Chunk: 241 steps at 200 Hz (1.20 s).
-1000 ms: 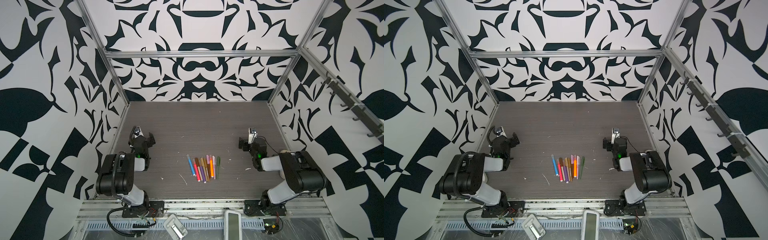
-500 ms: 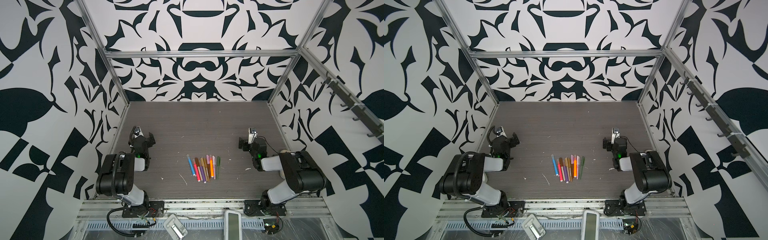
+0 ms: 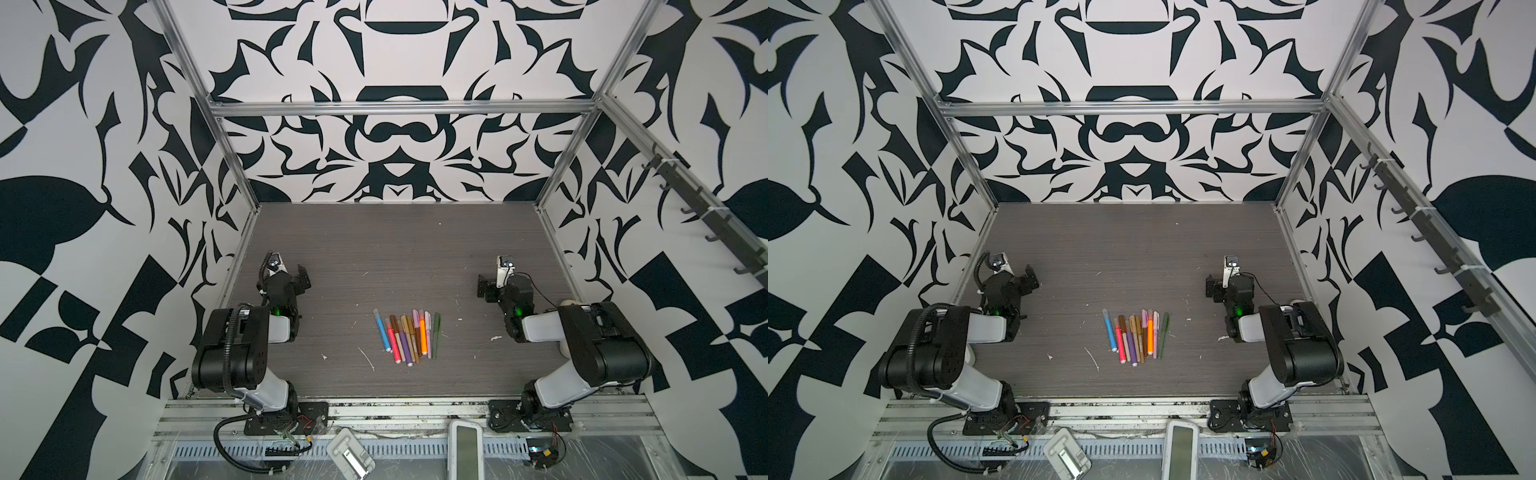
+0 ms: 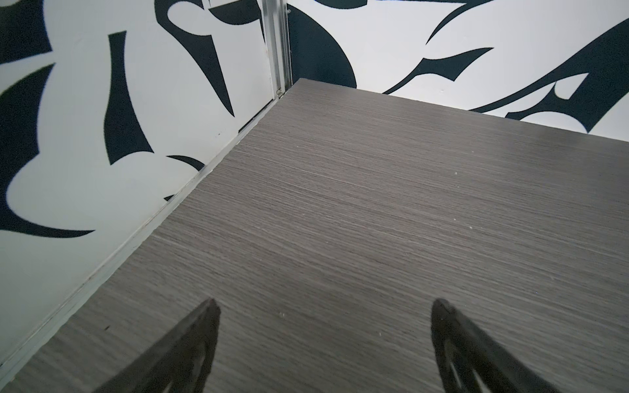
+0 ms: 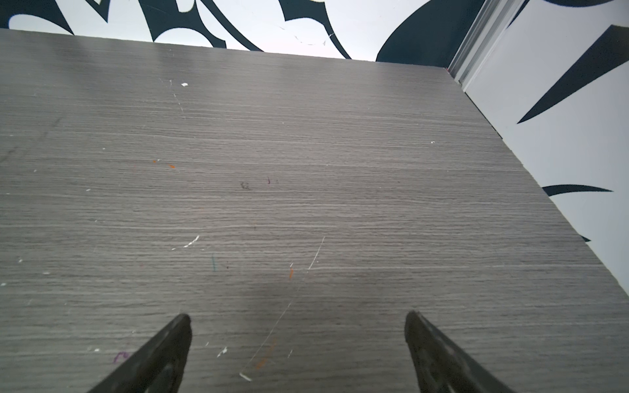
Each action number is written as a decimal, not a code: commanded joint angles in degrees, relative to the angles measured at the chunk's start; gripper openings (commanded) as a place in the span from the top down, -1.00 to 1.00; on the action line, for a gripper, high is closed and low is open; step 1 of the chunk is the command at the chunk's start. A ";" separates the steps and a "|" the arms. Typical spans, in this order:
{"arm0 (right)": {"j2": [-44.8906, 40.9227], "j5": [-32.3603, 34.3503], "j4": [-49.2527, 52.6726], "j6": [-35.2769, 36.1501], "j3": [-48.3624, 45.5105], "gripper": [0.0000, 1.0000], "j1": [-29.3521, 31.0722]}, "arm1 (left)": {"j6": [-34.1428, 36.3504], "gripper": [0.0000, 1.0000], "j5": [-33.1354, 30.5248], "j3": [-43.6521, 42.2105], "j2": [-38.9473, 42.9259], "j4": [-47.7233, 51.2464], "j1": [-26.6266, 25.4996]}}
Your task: Open the pen caps
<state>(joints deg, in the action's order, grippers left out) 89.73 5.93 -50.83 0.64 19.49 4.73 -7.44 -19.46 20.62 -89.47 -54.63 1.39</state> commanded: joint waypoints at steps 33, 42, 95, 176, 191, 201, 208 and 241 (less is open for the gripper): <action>-0.96 -0.22 -1.48 0.25 0.64 -1.00 -0.07 | 0.09 -0.99 0.72 -0.49 -0.11 -1.44 0.10; -0.87 -0.18 -1.83 0.23 0.55 -1.00 -0.07 | 0.13 -0.99 0.83 -0.56 -0.09 -1.44 0.11; -0.53 -0.47 -2.68 0.47 0.55 -1.00 -0.03 | -1.10 -0.98 3.39 0.26 1.10 0.77 1.33; -21.33 9.77 22.16 0.05 6.75 -1.00 5.30 | -1.66 -0.99 18.46 44.33 -2.43 58.73 -8.50; -26.14 10.90 40.89 -2.51 15.17 -1.00 5.56 | -6.99 -0.98 22.00 53.14 -7.30 64.12 -11.56; -27.25 13.07 52.26 -5.77 20.52 -1.00 6.36 | -9.54 -0.98 22.80 58.55 -9.67 67.90 -14.26; -27.79 14.04 56.79 -5.98 22.73 -1.00 7.70 | -10.22 -0.98 22.32 61.10 -10.54 69.43 -16.77; -27.30 5.89 67.66 -10.23 27.86 -1.00 12.24 | -3.79 -0.98 14.33 64.96 -8.98 74.14 -31.04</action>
<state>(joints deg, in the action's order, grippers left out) 61.08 15.66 -2.07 -3.86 44.71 14.11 -13.67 -1.19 82.43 -99.98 7.99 -20.25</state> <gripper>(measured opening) 0.997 0.992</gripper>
